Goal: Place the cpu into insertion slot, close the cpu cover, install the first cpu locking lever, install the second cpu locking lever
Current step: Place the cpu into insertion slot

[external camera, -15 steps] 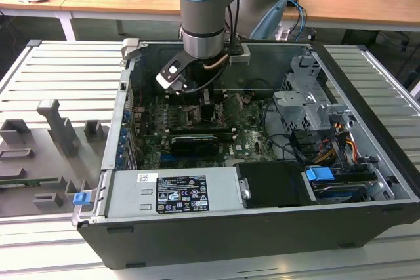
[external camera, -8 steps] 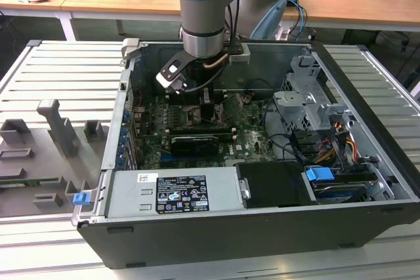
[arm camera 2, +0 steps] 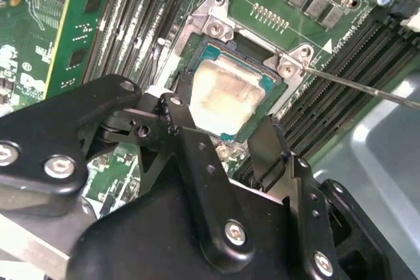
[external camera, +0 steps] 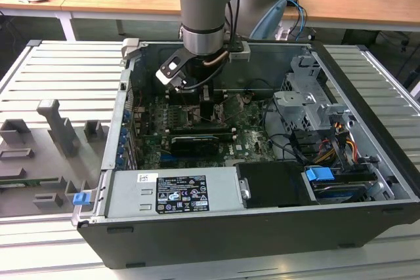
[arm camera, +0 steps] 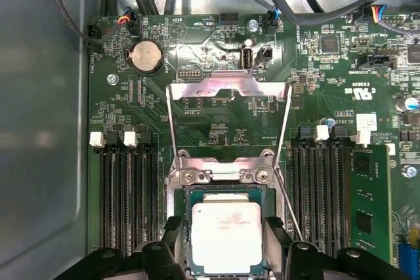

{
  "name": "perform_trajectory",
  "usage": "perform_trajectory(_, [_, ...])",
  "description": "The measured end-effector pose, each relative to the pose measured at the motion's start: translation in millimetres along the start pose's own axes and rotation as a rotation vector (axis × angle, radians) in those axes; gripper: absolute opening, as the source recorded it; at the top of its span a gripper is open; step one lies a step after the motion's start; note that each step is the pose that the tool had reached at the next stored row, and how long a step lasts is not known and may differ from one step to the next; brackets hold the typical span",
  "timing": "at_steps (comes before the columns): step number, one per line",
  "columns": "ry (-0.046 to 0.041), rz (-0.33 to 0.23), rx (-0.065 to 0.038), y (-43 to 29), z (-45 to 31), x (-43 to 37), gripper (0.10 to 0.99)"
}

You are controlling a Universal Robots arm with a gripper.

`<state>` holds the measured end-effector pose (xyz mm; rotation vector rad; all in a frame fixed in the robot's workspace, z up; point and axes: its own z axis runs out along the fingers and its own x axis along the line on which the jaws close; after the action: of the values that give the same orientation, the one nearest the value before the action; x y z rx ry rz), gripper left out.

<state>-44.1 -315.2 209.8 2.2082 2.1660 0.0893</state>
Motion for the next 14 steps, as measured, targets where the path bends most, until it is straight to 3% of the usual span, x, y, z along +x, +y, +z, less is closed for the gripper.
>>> perform_trajectory(2, [-0.0004,0.0,0.0,0.6,-8.0,0.1,0.608])
perform_trajectory(4, [-0.0017,-0.001,0.001,0.8,-8.5,-1.2,0.588])
perform_trajectory(8, [-0.0024,-0.02,0.006,1.9,-8.5,-2.5,0.341])
perform_trajectory(10, [-0.001,-0.039,0.007,2.0,-8.4,-2.5,0.106])
perform_trajectory(14, [-0.0011,-0.039,0.007,2.1,-9.8,-2.5,0.106])
